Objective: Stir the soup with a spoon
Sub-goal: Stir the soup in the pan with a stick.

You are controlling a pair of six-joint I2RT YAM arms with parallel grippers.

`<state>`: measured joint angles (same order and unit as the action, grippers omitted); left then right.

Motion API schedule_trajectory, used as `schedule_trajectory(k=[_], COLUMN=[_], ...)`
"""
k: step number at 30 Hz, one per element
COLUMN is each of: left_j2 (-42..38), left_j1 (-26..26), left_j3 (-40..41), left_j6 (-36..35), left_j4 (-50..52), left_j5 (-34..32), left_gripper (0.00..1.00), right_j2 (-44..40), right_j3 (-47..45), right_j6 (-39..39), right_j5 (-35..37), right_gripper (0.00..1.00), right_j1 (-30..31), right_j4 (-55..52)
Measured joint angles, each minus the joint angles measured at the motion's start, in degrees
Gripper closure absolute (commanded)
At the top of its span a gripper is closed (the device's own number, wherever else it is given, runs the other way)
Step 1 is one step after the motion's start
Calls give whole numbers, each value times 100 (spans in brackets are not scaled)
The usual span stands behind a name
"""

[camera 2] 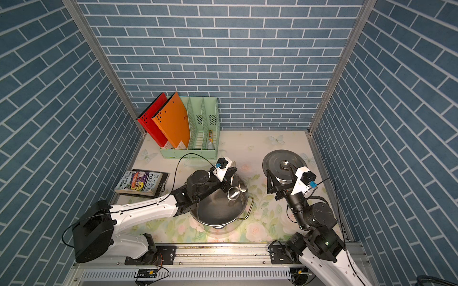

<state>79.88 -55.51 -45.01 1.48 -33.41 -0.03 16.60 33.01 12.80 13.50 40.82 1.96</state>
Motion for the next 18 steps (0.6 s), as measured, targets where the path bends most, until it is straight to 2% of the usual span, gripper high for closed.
schedule_trajectory(k=[5,9,14,18], left_j2=[-208,-581,-1346,-2179], left_j1=[-170,-280,-363,-369], left_j3=[260,511,1045,1504], left_j6=[26,68,280,474], left_j4=[-162,-37,378,1126], left_j5=[979,1366,1412,1034], left_gripper=[100,100,100,100], right_j2=[0,7,94,181], right_j3=[-9,-52,-98,-101], right_j6=[0,0,0,0], right_j5=[2,0,-17,-26], right_gripper=[3,3,3,3], right_j1=[0,0,0,0], right_j4=[2,22,33,94])
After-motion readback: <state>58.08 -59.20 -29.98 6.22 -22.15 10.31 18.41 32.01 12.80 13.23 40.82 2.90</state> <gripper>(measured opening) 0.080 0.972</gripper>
